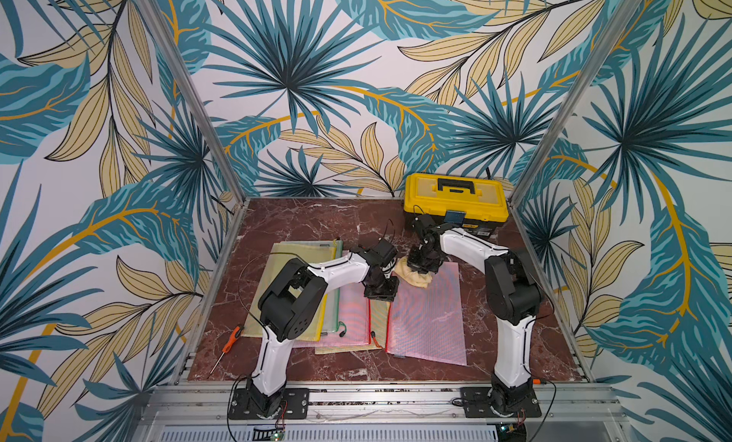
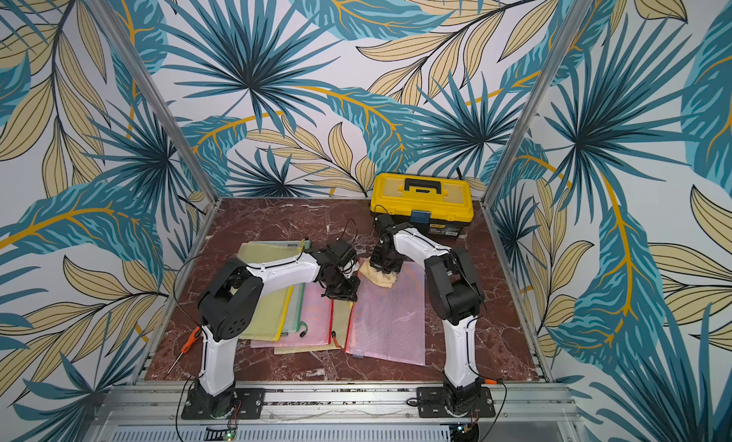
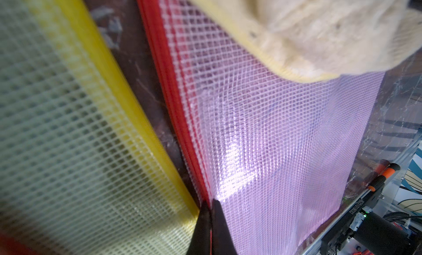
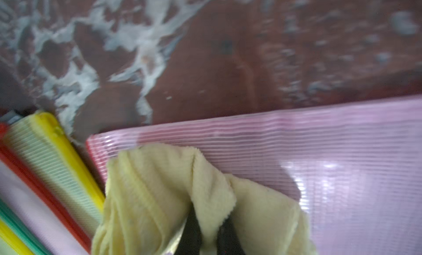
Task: Wipe the document bag
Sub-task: Wipe the dirt from the document bag.
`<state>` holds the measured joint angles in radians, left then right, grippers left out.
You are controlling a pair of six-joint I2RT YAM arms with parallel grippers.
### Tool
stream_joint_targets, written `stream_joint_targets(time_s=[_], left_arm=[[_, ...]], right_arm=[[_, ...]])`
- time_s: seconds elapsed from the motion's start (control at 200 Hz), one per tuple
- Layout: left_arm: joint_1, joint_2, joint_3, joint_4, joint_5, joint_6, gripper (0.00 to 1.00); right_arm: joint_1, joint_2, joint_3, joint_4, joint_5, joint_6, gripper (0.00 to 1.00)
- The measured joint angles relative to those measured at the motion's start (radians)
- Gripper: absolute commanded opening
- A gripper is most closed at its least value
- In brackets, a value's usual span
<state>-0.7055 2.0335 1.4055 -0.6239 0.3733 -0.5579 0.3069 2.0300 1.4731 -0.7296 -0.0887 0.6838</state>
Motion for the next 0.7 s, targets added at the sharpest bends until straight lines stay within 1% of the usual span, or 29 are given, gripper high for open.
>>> stream_joint_targets(time_s=[0.08, 0.165, 0.215, 0.25, 0.295, 0.345, 0.421, 0.476, 0.526, 0.596, 0.701], left_arm=[[0.0, -0.001, 0.0, 0.001, 0.0, 0.0, 0.0], [0.0, -0.001, 0.0, 0.001, 0.0, 0.0, 0.0], [0.0, -0.001, 0.0, 0.0, 0.0, 0.0, 0.0], [0.0, -0.001, 0.0, 0.0, 0.0, -0.001, 0.0], [0.001, -0.001, 0.0, 0.0, -0.001, -0.001, 0.0], [0.002, -0.001, 0.0, 0.0, 0.0, -0.002, 0.0], [0.002, -0.001, 0.0, 0.0, -0.002, -0.008, 0.0], [0.003, -0.001, 0.0, 0.0, -0.004, -0.012, 0.0], [0.005, -0.001, 0.0, 0.0, -0.005, -0.016, 0.0], [0.009, -0.001, 0.0, 0.0, -0.007, -0.02, 0.0], [0.016, -0.001, 0.0, 0.003, -0.006, -0.027, 0.0]], right_arm=[[-0.095, -0.072, -0.098, -0.007, 0.007, -0.02, 0.0], [-0.205, -0.154, -0.183, -0.039, 0.047, -0.041, 0.0], [-0.243, -0.189, -0.207, -0.061, 0.063, -0.048, 0.0], [-0.248, -0.211, -0.215, -0.071, 0.066, -0.049, 0.0], [-0.23, -0.229, -0.214, -0.076, 0.063, -0.048, 0.0], [-0.179, -0.237, -0.206, -0.076, 0.061, -0.042, 0.0], [-0.064, -0.227, -0.187, -0.055, 0.042, -0.021, 0.0], [0.026, -0.211, -0.186, -0.012, 0.0, 0.008, 0.0], [0.084, -0.198, -0.196, 0.031, -0.043, 0.035, 0.0], [0.116, -0.19, -0.237, 0.089, -0.087, 0.07, 0.0], [0.084, -0.195, -0.31, 0.114, -0.105, 0.091, 0.0]])
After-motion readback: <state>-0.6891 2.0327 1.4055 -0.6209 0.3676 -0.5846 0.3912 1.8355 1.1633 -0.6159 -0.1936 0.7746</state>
